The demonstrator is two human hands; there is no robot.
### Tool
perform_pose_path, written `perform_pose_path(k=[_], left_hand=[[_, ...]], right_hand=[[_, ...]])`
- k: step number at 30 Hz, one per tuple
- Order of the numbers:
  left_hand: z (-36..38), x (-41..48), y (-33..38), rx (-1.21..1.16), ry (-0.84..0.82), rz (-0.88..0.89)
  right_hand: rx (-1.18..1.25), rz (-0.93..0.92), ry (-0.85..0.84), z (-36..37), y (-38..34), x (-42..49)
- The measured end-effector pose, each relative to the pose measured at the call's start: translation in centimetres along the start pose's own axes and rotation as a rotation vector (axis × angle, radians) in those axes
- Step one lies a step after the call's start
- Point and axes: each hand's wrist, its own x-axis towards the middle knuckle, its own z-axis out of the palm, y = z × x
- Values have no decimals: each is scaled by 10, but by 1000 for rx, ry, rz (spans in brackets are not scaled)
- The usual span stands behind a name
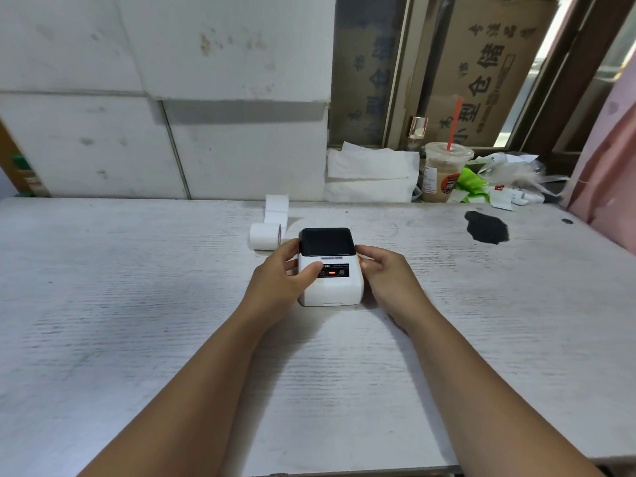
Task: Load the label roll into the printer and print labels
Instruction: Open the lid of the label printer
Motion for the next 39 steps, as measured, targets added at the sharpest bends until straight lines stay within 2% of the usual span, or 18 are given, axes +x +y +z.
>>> perform_pose_path(k=[12,19,23,30,39], left_hand=[[-2,1,-3,-25,-17,-10],[2,2,-3,-47,-14,-21],[1,2,-2,-25,-46,-14],[0,1,0,-10,-53,10],[2,-3,6,-69,-30,46]], right_hand=[[-181,-51,62,0,0,-6],[-185,-79,132,6,-3,-10],[-147,-113,163,6,-6,-13],[-103,-110,124,5,-7,-16],[83,-92,65,4,-5,-13]])
